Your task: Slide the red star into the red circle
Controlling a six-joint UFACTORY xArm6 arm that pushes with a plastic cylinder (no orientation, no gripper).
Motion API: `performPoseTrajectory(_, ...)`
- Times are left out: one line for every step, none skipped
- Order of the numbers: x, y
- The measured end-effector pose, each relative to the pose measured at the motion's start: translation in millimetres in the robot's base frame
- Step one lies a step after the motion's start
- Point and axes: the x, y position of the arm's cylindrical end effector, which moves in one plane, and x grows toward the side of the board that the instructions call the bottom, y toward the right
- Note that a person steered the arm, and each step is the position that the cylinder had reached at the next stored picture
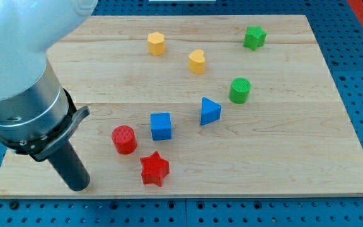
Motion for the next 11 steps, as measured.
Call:
performPoseTrajectory(6.4,18.8)
performPoseTrajectory(16.3,55.5)
performPoseTrajectory(17.4,71.1)
performPoseTrajectory(17.2,113.2)
performPoseTrajectory(17.0,157.7)
performPoseTrajectory(3.4,159.1)
performPoseTrajectory(0.1,143.5)
performPoseTrajectory(-13.2,80.0)
performPoseTrajectory(-13.2,40.1)
performPoseTrajectory(-13.2,40.2)
performPoseTrajectory(-13.2,50.2)
